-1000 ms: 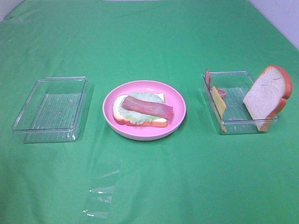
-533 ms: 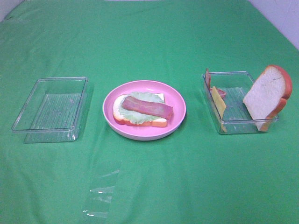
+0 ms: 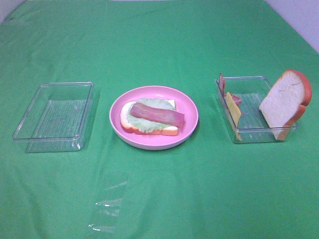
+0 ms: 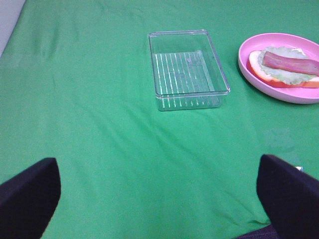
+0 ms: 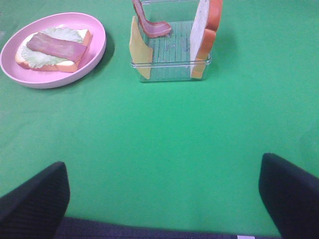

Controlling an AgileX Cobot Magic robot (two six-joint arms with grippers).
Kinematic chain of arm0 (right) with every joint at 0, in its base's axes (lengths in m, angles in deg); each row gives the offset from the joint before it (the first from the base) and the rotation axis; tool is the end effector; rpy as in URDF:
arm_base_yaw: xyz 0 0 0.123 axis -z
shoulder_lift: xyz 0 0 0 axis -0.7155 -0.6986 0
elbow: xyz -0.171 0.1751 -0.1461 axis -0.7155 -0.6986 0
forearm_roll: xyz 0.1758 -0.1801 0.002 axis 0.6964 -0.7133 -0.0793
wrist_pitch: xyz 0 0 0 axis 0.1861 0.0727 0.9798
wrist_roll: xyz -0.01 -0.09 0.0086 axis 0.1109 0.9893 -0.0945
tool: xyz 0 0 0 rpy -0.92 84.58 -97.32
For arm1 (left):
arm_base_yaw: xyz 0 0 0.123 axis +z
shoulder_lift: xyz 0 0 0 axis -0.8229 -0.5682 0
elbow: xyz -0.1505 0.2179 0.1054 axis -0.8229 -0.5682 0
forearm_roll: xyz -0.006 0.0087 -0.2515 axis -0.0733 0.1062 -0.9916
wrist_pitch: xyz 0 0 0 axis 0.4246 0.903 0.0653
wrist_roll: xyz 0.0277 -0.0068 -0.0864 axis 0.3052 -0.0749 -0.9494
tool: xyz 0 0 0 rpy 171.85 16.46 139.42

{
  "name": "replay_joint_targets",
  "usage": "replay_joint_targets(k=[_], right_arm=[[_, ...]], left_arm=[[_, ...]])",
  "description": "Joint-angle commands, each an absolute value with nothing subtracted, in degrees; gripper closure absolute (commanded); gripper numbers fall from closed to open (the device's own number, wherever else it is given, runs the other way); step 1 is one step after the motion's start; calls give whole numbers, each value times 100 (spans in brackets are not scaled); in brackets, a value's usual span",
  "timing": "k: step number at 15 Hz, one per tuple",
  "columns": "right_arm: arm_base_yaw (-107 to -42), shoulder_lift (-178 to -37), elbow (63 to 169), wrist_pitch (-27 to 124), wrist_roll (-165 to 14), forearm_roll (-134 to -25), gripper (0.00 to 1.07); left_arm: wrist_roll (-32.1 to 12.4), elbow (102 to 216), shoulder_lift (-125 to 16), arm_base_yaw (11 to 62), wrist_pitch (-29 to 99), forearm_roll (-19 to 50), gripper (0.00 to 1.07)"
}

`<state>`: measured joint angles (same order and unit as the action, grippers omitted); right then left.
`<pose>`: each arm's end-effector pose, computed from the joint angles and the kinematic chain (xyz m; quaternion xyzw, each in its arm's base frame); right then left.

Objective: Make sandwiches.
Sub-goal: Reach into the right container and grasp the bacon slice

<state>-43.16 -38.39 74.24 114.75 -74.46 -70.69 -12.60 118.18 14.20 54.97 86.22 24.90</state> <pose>-0.0024 0.0124 0.2622 -0.0251 0.8710 0.0420 0.4888 -0.0088 -0.0077 0.2810 0.0135 0.8511 -0.0450 0.5228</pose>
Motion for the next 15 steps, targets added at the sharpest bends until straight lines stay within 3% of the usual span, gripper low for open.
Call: replay_joint_targets(k=[1, 15], right_arm=[[-4322, -3702, 7406, 11447, -7435, -7046, 9], [-4322, -3702, 7406, 11435, -7503, -7018, 9]], left_arm=[[-1237, 11812, 1534, 5503, 8611, 2433, 6], [-1237, 11812, 1500, 5503, 8605, 2433, 7]])
